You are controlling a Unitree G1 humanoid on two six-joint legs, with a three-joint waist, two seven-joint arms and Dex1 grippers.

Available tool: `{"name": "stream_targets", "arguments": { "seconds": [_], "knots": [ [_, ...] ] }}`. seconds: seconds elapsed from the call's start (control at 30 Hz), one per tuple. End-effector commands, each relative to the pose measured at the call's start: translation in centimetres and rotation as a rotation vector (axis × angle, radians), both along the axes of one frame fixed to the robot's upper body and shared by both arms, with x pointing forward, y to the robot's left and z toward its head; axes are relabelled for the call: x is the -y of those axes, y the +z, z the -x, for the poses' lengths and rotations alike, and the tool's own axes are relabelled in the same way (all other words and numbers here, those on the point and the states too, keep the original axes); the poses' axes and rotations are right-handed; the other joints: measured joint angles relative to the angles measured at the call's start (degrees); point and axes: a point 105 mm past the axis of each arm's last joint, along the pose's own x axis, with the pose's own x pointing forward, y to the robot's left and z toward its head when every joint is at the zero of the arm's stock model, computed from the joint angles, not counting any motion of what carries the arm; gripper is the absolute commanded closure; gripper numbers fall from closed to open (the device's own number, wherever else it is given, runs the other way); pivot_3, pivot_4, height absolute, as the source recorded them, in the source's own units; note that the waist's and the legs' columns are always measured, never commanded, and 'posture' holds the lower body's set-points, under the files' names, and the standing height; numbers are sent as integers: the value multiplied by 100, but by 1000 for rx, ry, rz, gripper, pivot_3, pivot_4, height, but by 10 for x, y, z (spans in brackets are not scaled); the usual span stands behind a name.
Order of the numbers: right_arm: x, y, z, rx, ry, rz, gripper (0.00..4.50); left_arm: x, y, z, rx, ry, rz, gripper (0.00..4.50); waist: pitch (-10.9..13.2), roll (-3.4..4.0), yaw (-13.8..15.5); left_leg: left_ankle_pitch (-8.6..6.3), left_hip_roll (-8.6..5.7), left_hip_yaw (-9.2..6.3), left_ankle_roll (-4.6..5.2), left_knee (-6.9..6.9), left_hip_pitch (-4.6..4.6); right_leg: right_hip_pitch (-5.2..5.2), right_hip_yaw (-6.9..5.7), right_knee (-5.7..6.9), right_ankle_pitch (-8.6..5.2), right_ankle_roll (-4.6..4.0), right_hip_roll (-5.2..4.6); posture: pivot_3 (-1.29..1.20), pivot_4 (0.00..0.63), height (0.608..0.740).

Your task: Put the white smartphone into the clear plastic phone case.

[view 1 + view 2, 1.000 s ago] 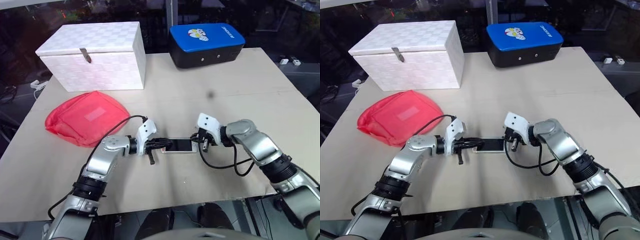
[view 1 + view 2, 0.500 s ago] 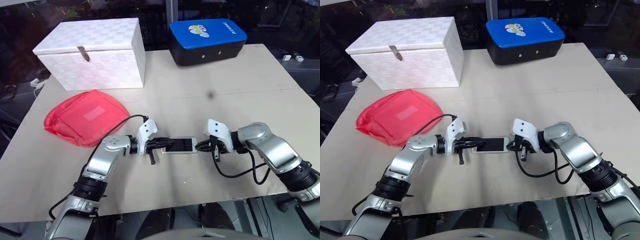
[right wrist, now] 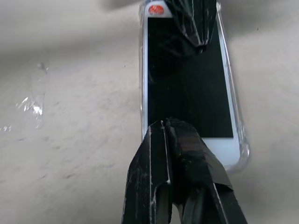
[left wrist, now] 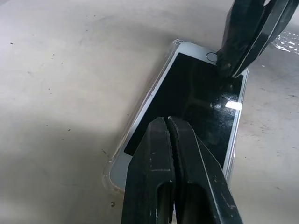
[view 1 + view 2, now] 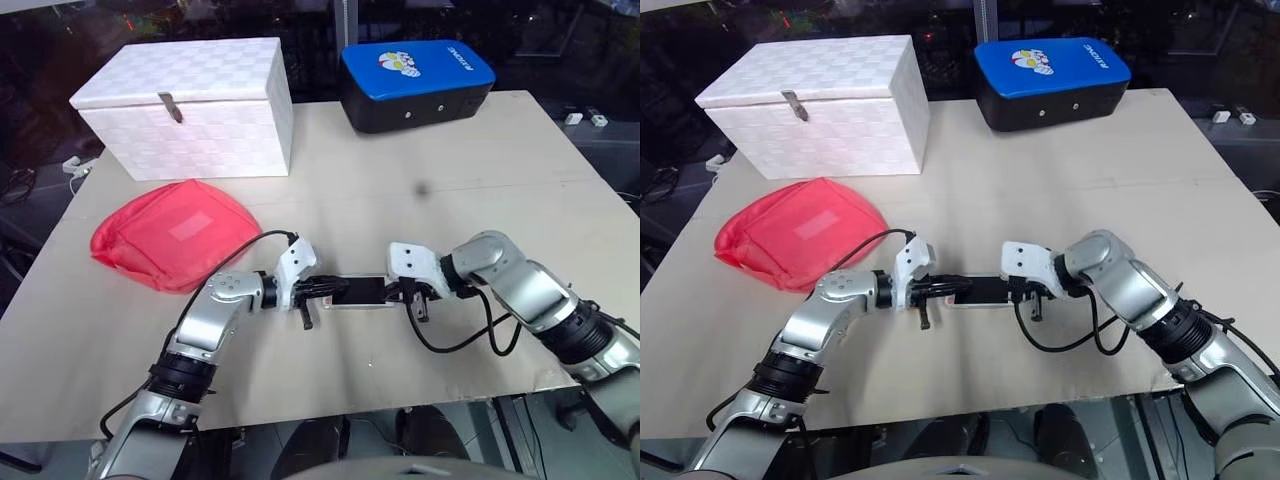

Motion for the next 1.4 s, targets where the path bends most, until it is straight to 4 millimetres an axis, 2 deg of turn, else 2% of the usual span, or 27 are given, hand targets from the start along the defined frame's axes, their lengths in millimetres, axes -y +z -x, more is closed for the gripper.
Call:
{"name": "stream_targets", "arguments": {
  "seconds": [0.03,0.13,0.23,0.3,0.4,0.5,0.7,0.77,0.83,1.0,1.1,1.4],
  "knots": [
    [25,-56,7,-139,-76,173,4500,1,-6,4,-18,-2,-18,4448,-7,-5,3,-1,0,-1,1,0,2,2,-1,0,0,0,0,0,150,740],
    [29,-61,2,-135,-102,176,4500,1,-7,4,-19,2,-17,4448,-16,-7,8,-3,0,-1,5,0,11,11,-1,0,0,0,0,0,150,740],
    [27,-57,-2,-122,-129,125,4500,0,-7,4,-19,7,-12,4448,-25,-6,11,-6,0,-1,10,-1,14,12,0,1,0,0,0,0,150,740],
    [16,-44,-7,-72,-113,18,4500,1,-4,4,-12,13,7,4448,-25,-6,16,-6,0,-1,10,-2,15,12,0,1,0,0,1,0,150,740],
    [3,-7,-16,5,-150,-202,4500,2,9,4,13,18,85,4448,-8,0,15,-3,0,-2,4,-6,11,10,0,-1,0,0,1,0,150,740],
    [9,22,-19,108,-212,-302,4500,-4,27,2,27,63,185,4448,25,4,9,1,0,-2,-2,-4,-21,-18,3,2,1,-1,0,0,150,740],
    [30,45,-9,199,-307,-310,4500,-29,46,-1,14,168,270,4448,52,2,-19,4,0,-2,-6,16,-117,-110,1,14,3,-3,1,0,150,740],
    [37,47,-1,208,-337,-289,4500,-39,44,2,13,184,230,4448,54,2,-21,3,0,-3,-5,14,-122,-111,0,6,3,-3,0,0,150,740],
    [39,40,9,201,-334,-248,4500,-46,36,6,1,190,181,4448,61,5,-14,3,0,-1,-4,9,-122,-111,2,1,3,-3,0,0,150,740],
    [37,28,19,169,-337,-219,4500,-55,14,13,-26,199,63,4448,110,6,4,3,0,-1,-4,11,-121,-108,1,4,3,-3,-1,0,150,740],
    [33,23,21,160,-327,-205,4500,-53,5,15,-42,187,25,4448,117,5,13,3,0,0,-4,11,-119,-107,0,7,3,-3,-1,0,150,740],
    [21,14,22,145,-268,-173,4500,-36,-1,13,-41,141,7,4448,120,6,86,3,0,0,-4,15,-118,-102,-2,5,3,-3,-2,0,150,740]
  ]
}}
